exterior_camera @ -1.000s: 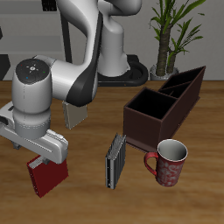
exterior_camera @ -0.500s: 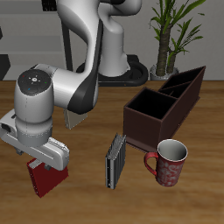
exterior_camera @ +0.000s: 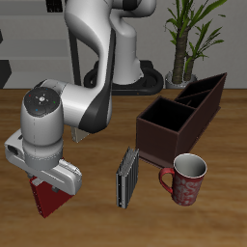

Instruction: Place the red book into the left desk caddy's front compartment

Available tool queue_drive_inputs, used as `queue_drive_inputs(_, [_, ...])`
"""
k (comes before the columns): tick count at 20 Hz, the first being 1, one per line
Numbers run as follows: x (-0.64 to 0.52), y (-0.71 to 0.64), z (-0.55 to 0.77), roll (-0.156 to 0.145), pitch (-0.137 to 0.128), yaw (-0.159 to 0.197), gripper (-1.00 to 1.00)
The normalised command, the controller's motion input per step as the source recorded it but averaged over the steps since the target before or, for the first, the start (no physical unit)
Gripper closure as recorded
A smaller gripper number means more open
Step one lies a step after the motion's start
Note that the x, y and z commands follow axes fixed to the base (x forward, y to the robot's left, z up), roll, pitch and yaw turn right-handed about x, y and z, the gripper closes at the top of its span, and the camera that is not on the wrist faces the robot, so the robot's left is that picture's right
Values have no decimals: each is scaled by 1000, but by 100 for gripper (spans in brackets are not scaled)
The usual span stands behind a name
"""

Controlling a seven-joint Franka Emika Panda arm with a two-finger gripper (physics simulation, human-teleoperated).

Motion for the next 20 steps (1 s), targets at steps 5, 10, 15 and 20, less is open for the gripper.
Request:
queue_drive_inputs(5, [-36,-39,-1,0,0,-8,100])
queue_drive_inputs(10, [-45,-16,133,-5,-12,0,100])
queue_drive_inputs(15, [-170,67,406,-10,-48,51,100])
queue_drive_inputs(20, [-240,40,434,-40,-28,38,100])
